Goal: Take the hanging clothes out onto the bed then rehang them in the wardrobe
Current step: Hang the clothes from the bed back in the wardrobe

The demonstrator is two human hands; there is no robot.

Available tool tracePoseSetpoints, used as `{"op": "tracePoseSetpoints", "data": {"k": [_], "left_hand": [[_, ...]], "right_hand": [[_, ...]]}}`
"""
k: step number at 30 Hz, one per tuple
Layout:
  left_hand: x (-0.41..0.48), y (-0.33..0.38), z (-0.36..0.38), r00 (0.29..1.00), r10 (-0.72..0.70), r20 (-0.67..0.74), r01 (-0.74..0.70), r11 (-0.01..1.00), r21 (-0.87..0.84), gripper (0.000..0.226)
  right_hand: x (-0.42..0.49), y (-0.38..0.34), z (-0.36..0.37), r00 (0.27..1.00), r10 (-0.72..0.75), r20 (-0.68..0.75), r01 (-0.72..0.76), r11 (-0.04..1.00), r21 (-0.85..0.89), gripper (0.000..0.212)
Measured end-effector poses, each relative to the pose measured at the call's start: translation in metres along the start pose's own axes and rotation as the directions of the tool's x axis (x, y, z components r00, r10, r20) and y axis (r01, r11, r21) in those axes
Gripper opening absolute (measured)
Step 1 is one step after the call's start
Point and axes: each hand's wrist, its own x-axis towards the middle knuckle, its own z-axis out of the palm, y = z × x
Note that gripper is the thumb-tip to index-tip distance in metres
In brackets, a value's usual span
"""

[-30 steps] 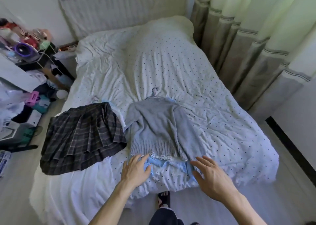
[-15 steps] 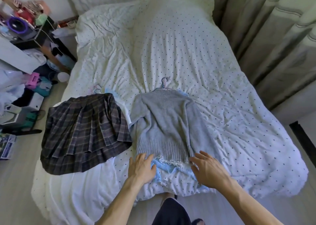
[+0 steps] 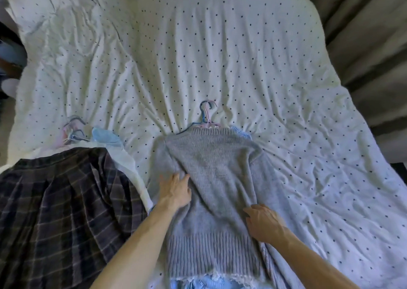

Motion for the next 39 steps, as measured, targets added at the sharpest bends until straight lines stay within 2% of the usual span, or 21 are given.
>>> {"op": "tracePoseSetpoints", "data": {"k": [3,6,12,15,18,20,23,28,31,34,37,39], "left_hand": [[0.073,-0.011,-0.031,0.996,-0.02,-0.082,0.019,1.0,-0.014,0.064],[0.136,-0.019,-0.051,0.978,-0.044,-0.206,0.044,0.999,-0.007,0.066],[0.19,-0.014,-0.038,0.926,-0.1,-0.363,0.11,0.994,0.008,0.045],[0.19,-0.015,-0.03,0.876,-0.073,-0.477,0.138,0.985,0.103,0.025],[0.18,-0.022,-0.032,0.875,-0.013,-0.483,0.1,0.983,0.155,0.027],[0.167,-0.028,-0.037,0.86,0.013,-0.511,0.079,0.984,0.159,0.02],[0.14,-0.026,-0.044,0.854,0.043,-0.518,0.01,0.995,0.099,0.014],[0.064,-0.016,-0.039,0.838,0.107,-0.535,-0.2,0.973,-0.118,0.013],[0.002,0.005,-0.019,0.81,0.172,-0.561,-0.322,0.93,-0.18,0.01],[-0.057,0.032,0.006,0.794,0.206,-0.572,-0.413,0.874,-0.258,0.011],[-0.104,0.059,0.019,0.838,0.229,-0.495,-0.433,0.832,-0.348,0.015],[-0.13,0.075,0.023,0.879,0.263,-0.398,-0.421,0.821,-0.387,0.017]], "right_hand": [[0.038,0.001,-0.008,0.997,0.036,-0.065,-0.034,0.999,0.023,0.044],[0.063,0.004,-0.006,0.994,0.029,-0.102,-0.028,1.0,0.012,0.06],[0.078,0.02,0.025,0.989,0.007,-0.148,-0.018,0.997,-0.072,0.067],[0.076,0.021,0.031,0.987,0.003,-0.161,-0.013,0.998,-0.06,0.069],[0.072,0.017,0.024,0.989,0.023,-0.143,-0.027,0.999,-0.023,0.062],[0.068,0.012,0.013,0.993,0.05,-0.108,-0.047,0.998,0.029,0.057],[0.053,0.006,0.0,0.991,0.101,-0.085,-0.085,0.98,0.178,0.052],[0.002,-0.018,-0.014,0.983,0.176,-0.049,-0.149,0.926,0.347,0.048],[-0.026,-0.04,-0.016,0.979,0.201,-0.016,-0.155,0.799,0.581,0.052],[-0.043,-0.056,-0.015,0.967,0.252,-0.04,-0.124,0.601,0.79,0.054],[-0.055,-0.07,-0.017,0.965,0.26,-0.047,-0.037,0.308,0.951,0.043],[-0.064,-0.075,-0.017,0.958,0.287,-0.006,-0.024,0.1,0.995,0.027]]}}
